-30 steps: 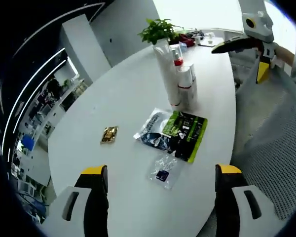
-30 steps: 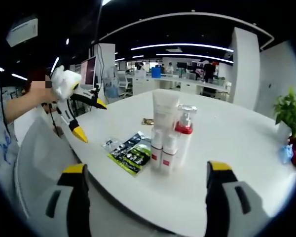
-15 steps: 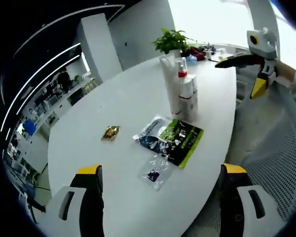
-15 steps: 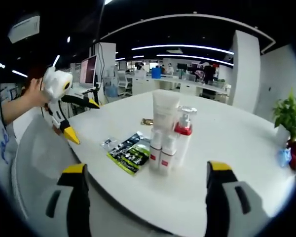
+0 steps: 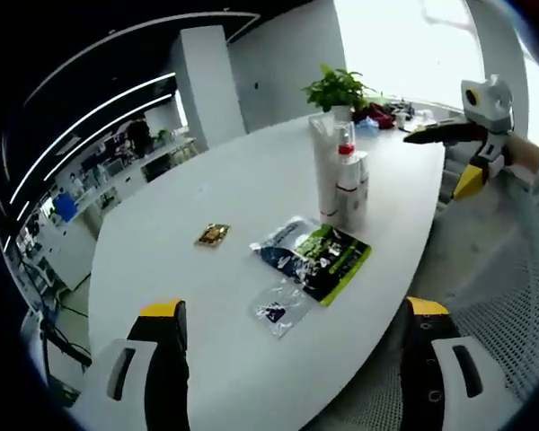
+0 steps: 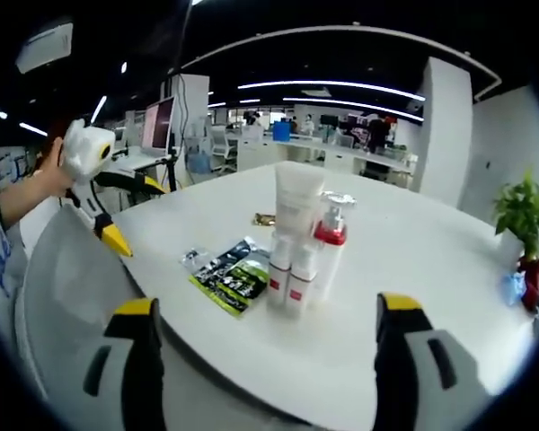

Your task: Arrange the skincare products in the storage area until every visible bottle or jar stands upright without overlapping.

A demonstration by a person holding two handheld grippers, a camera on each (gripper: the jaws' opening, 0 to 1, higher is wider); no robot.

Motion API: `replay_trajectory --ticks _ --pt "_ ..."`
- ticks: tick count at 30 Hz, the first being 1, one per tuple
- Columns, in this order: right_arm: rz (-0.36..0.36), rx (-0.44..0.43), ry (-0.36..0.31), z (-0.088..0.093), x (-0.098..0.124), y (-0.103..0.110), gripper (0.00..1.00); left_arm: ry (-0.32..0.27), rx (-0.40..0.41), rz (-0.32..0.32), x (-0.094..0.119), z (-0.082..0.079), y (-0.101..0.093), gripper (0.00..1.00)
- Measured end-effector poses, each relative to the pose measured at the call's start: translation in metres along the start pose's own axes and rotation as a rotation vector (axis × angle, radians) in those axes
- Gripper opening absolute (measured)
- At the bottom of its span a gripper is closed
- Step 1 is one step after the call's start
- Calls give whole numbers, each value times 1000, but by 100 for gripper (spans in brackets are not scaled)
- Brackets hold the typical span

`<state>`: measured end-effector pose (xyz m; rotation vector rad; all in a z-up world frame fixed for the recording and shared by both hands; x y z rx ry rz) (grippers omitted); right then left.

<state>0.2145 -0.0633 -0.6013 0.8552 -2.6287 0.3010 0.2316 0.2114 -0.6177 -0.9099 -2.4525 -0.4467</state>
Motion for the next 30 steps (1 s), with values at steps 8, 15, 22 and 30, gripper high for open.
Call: replay_trajectory --ticks 8,15,22,30 --pt "-1 19 -1 -1 0 1 100 -23 45 -13 3 6 -3 97" --pt "1 35 23 2 1 1 100 -75 103 -30 7 1 1 97" --pt "12 58 44 3 0 1 100 -70 112 -24 6 2 -1 97" --pt "0 36 55 1 0 -3 100 -58 120 -21 5 4 1 97"
Point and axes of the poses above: the point that each gripper's makers call its tool centre point, and the gripper's own axes: x roughly backward along the fingers, y roughly to its left, z roughly out of its underside, the point moved 5 cm from there along x, roughly backward along the fingers, and after that the axes turned 2 degrees about -y, right-handed, at the moved point
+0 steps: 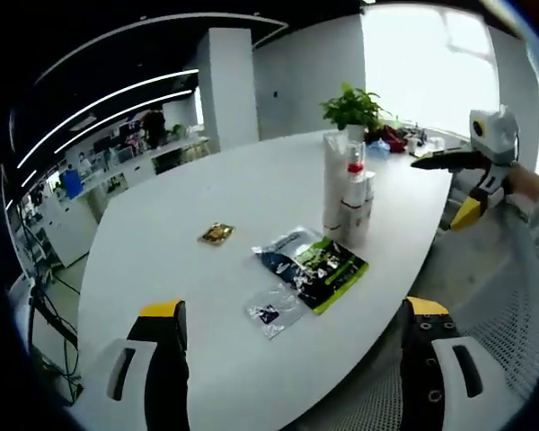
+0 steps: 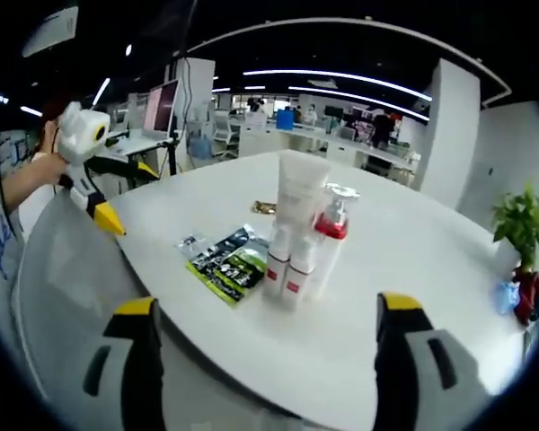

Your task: Arrange the skincare products in the storage area until every visible bottle or jar stands upright without overlapping.

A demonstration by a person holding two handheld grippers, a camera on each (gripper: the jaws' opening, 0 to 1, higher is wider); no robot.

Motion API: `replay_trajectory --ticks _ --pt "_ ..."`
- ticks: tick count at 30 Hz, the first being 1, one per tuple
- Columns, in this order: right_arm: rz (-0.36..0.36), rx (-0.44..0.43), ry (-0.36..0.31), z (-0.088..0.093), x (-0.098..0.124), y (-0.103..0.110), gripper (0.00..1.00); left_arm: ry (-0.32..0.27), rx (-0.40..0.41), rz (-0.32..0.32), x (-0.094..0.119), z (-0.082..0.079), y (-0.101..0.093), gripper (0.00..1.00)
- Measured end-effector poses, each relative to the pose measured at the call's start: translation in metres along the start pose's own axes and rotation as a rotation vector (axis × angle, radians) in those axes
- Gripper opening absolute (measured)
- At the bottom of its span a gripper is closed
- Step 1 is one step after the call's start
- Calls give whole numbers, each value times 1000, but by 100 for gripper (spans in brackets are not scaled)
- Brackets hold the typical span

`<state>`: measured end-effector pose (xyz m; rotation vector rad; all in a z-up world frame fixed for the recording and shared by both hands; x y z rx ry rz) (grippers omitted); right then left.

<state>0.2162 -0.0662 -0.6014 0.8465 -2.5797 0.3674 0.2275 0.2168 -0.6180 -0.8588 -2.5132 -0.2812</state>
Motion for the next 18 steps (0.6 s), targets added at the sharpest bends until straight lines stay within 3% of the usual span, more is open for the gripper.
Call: replay_trajectory --ticks 18 --pt "0 -86 -45 -6 -6 -8 100 57 37 -27 -14 14 23 96"
Point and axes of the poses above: the point that each gripper's makers call its tool centre point, and the gripper's own axes: x roughly backward along the fingers, y roughly to its left, z roughly out of its underside, the point moved 5 cm from there along x, roughly backward along the fingers, and after that the axes turned 2 degrees about -y, right-handed, at the moved point
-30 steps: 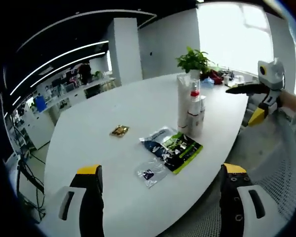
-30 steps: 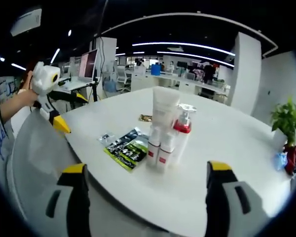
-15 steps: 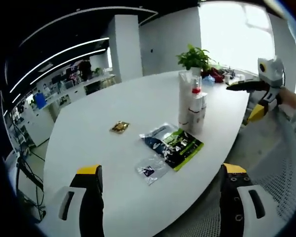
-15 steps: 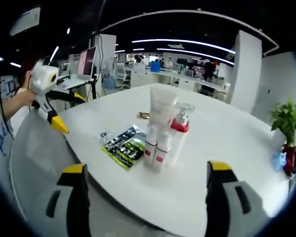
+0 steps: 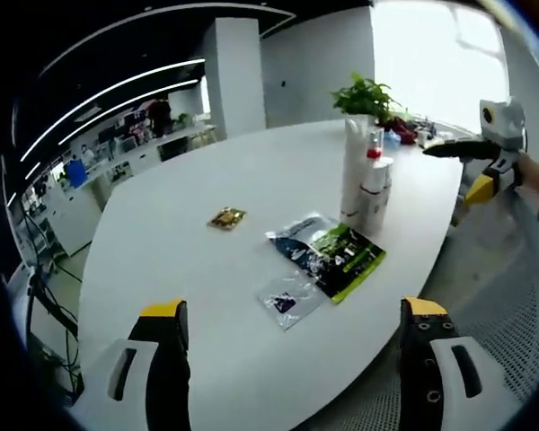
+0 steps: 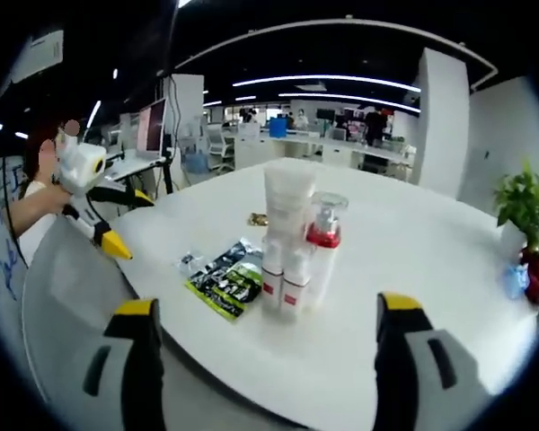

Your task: Arrange the skincare products in the storage area until every visible bottle or jar stands upright without overlapping.

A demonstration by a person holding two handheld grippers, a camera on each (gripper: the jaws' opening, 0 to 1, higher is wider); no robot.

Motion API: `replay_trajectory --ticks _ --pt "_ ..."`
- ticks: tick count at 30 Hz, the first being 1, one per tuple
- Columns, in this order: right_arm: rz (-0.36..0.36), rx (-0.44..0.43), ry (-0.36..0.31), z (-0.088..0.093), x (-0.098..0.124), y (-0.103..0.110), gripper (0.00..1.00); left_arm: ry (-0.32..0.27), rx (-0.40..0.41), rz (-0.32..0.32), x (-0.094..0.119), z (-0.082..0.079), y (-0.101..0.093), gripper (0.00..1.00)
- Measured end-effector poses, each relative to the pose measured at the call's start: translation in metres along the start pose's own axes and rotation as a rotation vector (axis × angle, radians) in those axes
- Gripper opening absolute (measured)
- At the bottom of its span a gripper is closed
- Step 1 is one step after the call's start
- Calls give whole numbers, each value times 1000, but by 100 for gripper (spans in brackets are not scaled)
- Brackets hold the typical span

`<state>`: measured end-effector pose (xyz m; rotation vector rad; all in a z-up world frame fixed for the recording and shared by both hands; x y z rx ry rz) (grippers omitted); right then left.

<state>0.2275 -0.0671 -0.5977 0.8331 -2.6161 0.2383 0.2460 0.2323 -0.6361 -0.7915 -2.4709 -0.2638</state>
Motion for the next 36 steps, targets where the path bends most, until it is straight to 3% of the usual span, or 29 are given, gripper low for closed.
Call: replay_trajectory --ticks 10,26,36 --pt "11 -23 -32 -1 0 0 100 22 -81 31 -20 -16 13 94" --pt "30 -23 -6 3 -4 -1 100 35 -180 66 -66 -55 45 91" --pt "37 -30 -2 3 -5 -1 100 59 -244 120 -98 -75 59 88"
Point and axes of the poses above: the point that each gripper's makers call its tool centre point, and the gripper's own axes: x roughly backward along the fingers, y roughly to its left, z roughly out of its underside, the point moved 5 cm from there along x, roughly backward along the fingers, and after that the axes turned 2 degrees about -y, right-handed, at the moved point
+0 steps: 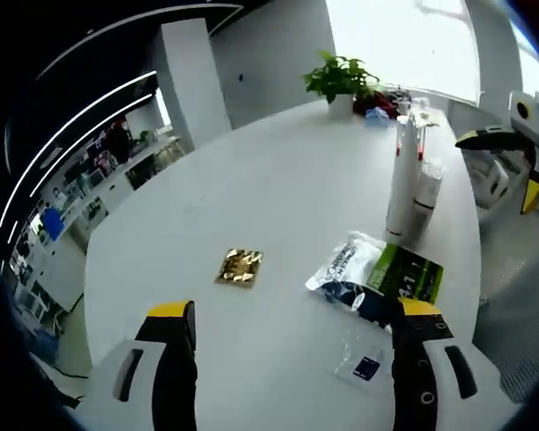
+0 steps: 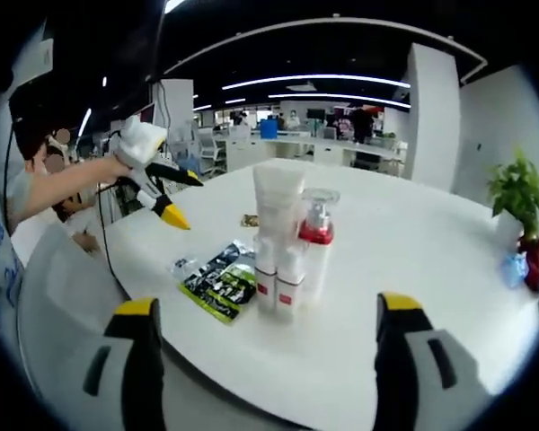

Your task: Arrange the skincare products in the storage area until every visible bottle or jar stands upright without overlapping.

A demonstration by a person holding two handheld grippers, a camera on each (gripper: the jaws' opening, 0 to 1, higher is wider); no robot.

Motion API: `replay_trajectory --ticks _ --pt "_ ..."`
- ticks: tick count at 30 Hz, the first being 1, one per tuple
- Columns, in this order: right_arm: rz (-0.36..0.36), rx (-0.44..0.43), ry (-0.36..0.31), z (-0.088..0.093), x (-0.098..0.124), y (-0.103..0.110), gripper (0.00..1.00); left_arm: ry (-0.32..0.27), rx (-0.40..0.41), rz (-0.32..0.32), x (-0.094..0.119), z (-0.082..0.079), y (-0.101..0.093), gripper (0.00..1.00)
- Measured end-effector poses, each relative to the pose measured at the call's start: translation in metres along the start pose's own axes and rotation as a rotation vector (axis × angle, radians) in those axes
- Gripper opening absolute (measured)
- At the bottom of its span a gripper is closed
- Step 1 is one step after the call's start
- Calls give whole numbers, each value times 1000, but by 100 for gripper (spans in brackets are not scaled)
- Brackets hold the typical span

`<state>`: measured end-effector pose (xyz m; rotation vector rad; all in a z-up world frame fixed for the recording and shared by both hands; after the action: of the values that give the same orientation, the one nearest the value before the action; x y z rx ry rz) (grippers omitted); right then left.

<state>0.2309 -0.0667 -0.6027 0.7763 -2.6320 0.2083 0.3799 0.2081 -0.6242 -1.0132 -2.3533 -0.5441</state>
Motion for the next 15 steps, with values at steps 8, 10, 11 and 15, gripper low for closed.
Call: replay_trajectory --ticks 8,10,11,15 --pt "19 -8 2 0 0 -2 100 23 -21 55 -26 -7 19 85" --pt "22 -11 2 0 0 -3 100 30 -29 66 -33 -9 24 84" --pt "29 -14 3 1 0 -4 100 35 -31 71 -36 -9 25 84" --pt "42 -14 5 1 0 -6 100 51 -38 83 -49 -10 36 83"
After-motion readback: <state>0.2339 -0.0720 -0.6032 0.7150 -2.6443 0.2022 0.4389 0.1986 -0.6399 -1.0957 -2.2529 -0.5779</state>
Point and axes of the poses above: the point that each gripper's makers call its tool centre point, and the gripper's own axes: x roughly backward along the fingers, y roughly to its left, z roughly out of its underside, the point moved 5 cm from there along x, roughly backward along the fingers, and after that the axes turned 2 degrees about -y, right-handed, at the moved point
